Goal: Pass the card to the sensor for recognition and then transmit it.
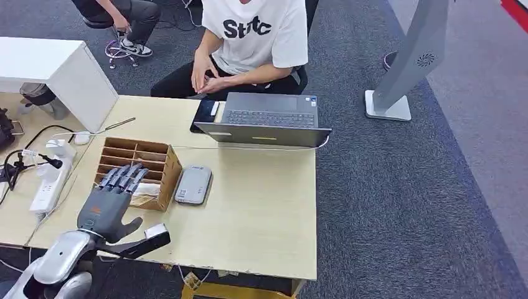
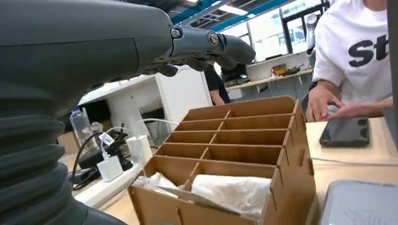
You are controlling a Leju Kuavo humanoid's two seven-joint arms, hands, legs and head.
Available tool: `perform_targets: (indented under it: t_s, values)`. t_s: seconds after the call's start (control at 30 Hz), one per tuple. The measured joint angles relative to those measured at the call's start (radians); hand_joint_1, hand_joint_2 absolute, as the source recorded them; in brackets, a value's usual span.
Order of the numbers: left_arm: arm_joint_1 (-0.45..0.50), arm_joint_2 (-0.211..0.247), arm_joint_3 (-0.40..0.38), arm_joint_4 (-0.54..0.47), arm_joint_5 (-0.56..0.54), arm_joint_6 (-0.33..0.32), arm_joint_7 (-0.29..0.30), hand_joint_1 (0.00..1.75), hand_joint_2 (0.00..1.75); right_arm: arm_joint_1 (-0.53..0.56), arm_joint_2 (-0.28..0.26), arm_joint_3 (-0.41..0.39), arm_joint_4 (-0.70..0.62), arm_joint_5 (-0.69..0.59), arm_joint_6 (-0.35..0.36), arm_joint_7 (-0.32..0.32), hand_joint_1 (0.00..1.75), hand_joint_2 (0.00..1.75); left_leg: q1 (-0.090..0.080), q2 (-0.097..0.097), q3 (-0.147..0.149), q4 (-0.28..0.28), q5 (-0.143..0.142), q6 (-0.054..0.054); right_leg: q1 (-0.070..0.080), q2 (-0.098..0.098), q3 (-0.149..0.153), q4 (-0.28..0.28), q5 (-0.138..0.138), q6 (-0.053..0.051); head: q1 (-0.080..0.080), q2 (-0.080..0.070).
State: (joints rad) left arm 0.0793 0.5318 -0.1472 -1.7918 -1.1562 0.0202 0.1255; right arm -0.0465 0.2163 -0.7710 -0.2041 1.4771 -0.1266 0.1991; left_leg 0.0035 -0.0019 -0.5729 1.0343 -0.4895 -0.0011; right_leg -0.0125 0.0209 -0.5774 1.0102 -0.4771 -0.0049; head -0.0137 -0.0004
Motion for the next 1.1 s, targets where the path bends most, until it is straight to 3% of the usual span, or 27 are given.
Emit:
perform_targets:
  t_s: [1.1]
  values:
    - [-0.047, -0.012, 0.000, 0.113, -0.035, -0.040, 0.050, 0.00, 1.75, 0.000, 0.005, 0.000, -0.002, 0.012, 0.001, 0.007, 0.00, 1.75, 0.000, 0.000, 0.000, 0.000, 0.000, 0.000, 0.000, 0.000, 0.000, 0.000, 0.000, 0.000, 0.000, 0.000]
